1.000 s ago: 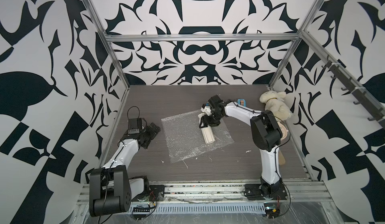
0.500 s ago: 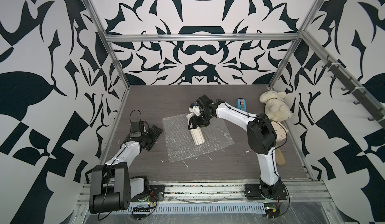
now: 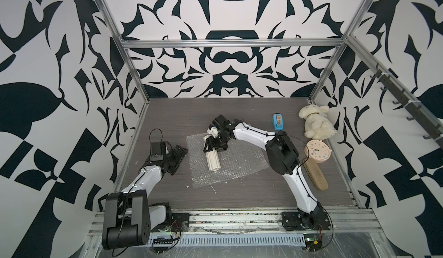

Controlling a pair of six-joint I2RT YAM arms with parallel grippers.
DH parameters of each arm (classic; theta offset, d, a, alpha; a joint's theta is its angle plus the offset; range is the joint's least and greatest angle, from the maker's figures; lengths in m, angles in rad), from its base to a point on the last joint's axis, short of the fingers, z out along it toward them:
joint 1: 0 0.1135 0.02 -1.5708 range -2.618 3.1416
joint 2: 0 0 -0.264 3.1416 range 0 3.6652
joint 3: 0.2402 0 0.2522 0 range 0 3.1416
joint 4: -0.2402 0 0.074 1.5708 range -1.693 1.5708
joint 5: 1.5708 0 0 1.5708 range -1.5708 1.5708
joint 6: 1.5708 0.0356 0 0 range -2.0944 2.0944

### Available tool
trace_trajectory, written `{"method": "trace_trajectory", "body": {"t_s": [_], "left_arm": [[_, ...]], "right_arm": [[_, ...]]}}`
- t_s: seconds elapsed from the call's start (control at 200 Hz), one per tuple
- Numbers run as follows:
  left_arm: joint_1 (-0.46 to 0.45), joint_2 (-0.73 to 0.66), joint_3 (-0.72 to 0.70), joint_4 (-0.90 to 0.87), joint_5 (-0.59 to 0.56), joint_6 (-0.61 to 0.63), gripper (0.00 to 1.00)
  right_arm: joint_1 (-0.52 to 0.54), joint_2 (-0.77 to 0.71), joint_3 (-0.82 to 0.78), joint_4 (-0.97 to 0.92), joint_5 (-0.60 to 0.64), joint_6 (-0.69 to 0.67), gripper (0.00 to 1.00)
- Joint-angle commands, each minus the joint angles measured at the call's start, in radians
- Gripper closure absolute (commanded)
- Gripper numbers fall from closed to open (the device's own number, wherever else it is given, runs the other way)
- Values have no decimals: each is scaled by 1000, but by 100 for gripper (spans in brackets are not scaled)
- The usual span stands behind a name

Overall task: Wrap vases in bubble wrap
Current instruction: Move the bubble wrap to the center of the board.

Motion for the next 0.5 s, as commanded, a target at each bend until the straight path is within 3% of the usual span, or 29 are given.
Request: {"method": "trace_trajectory", "body": {"t_s": [0.0,0.225,0.495], "left_arm": [[-4,-13,-17,7,15,0,1],[-5,-16,-24,7,17,1,1],[-6,1,-27,21,28,0,1]], "right_arm": [[26,-33,66,73,11,77,66],[38,-20,54,81,26,94,63],[36,-64,50,160,-97,144,63]]}}
